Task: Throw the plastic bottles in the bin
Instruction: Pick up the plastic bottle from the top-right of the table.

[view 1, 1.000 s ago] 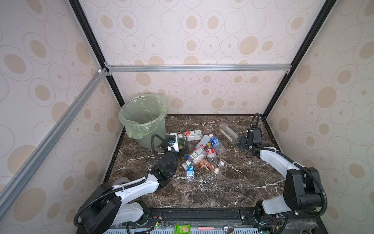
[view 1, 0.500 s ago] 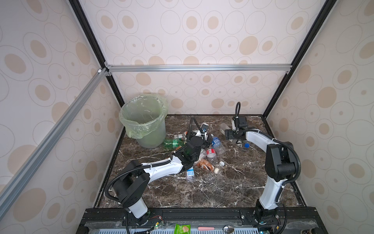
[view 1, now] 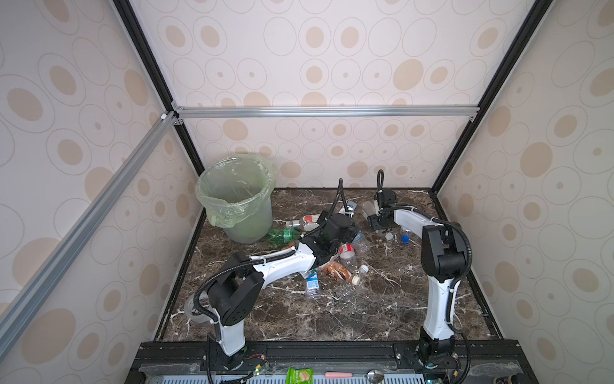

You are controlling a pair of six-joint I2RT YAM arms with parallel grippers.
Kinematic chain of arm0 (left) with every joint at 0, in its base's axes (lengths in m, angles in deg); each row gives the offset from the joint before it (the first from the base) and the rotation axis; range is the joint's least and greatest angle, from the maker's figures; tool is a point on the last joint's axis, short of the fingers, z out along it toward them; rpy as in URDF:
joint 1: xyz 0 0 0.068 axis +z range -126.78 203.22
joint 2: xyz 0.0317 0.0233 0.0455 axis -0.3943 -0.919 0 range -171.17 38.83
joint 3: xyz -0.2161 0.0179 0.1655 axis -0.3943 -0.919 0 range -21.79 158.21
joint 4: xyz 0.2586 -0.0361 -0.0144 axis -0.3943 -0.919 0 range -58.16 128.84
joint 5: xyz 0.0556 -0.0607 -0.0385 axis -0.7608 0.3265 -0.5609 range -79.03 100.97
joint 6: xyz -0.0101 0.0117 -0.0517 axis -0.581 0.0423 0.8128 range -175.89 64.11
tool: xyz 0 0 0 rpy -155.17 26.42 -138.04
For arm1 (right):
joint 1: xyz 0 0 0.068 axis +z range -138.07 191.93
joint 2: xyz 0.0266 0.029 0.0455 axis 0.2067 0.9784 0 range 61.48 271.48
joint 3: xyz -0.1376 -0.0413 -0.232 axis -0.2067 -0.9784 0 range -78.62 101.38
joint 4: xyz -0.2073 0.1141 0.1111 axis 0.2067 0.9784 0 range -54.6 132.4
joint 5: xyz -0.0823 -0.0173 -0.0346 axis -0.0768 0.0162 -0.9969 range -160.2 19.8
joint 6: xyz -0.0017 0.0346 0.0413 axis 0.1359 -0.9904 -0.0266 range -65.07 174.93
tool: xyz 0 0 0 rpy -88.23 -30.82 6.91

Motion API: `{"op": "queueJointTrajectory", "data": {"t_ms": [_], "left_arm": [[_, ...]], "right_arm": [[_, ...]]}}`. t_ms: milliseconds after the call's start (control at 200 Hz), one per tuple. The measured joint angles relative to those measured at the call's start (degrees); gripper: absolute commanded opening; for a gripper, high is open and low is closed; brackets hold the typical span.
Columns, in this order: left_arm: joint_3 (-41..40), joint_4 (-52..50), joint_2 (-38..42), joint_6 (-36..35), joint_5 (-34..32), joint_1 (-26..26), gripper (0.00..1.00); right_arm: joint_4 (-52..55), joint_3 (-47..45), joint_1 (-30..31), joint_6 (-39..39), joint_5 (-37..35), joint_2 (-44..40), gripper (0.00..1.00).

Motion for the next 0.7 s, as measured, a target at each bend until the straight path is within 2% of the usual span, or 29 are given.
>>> {"op": "queueJointTrajectory", "data": {"t_ms": [100,160,280,425,700], "left_arm": [[1.4,-2.6,0.0,2.6,1.8,0.7,0.99],[2.5,-4.5,0.0,3.8,2.9,1.1,0.99],[5.5,-7.4,0.1,6.7,6.2,2.4,0.99],[7.7,-8.9,0.9,12.6,13.8,5.7,0.99],[7.9,-7.9,3.0,23.9,28.3,13.5,0.99]], "right_arm": [[0.9,0.6,0.0,0.2,0.0,0.3,0.57],[1.4,1.0,0.0,-0.2,0.0,0.3,0.53],[2.1,1.2,0.0,-0.7,1.0,0.3,0.52],[2.7,-0.1,0.0,-2.5,3.5,-2.2,0.51],[0.2,-7.3,0.1,-7.5,15.1,-19.7,0.50]]}}
